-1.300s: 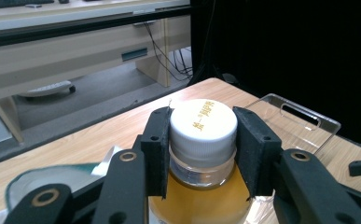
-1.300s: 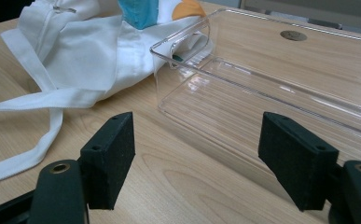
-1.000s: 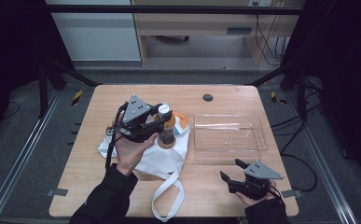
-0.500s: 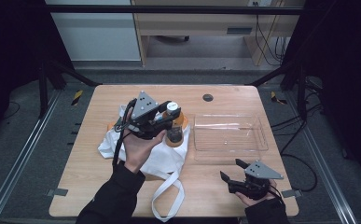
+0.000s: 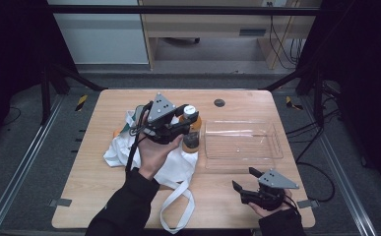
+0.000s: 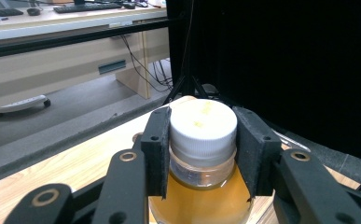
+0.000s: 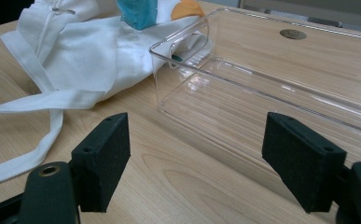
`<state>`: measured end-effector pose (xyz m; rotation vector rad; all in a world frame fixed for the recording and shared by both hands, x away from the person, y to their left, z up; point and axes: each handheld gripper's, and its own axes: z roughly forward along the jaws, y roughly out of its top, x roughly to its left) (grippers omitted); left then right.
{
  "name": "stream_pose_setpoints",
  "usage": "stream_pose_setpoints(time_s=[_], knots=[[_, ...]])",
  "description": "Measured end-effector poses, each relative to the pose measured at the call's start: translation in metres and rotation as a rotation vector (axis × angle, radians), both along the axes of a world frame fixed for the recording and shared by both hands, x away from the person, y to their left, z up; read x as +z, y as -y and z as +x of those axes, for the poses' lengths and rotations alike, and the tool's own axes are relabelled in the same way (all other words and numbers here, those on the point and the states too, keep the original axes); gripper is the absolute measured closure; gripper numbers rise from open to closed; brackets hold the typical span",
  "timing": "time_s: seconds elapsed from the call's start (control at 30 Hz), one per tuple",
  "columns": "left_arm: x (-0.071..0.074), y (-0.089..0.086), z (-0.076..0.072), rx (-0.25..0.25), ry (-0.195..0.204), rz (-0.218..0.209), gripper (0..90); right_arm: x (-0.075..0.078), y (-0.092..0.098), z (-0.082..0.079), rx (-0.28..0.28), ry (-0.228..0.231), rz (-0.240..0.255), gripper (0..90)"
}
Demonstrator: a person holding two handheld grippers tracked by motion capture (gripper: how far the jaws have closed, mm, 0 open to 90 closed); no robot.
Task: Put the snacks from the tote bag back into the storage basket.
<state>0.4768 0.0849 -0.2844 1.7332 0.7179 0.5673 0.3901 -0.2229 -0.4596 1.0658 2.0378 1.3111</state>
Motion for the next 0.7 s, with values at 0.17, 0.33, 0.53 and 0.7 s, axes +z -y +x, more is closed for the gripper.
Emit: stream_pose_setpoints(time_s=[0.17, 0.33, 0.53, 0.7], knots=[[0.002, 0.008, 0.001, -0.007, 0.006, 0.002, 58.6, 0.000, 0.000, 0.000, 0.001, 0.000, 0.000, 23.5], [0.001, 0.017, 0.003, -0.014, 0.008, 0.002, 58.6, 0.000, 0.000, 0.000, 0.003, 0.001, 0.001, 23.5], [0.000, 0.027, 0.005, -0.020, 0.009, 0.001, 58.5, 0.000, 0.000, 0.000, 0.005, 0.002, 0.000, 23.5], [-0.001, 0.033, 0.007, -0.026, 0.006, -0.002, 58.5, 0.000, 0.000, 0.000, 0.006, 0.003, 0.001, 23.5]])
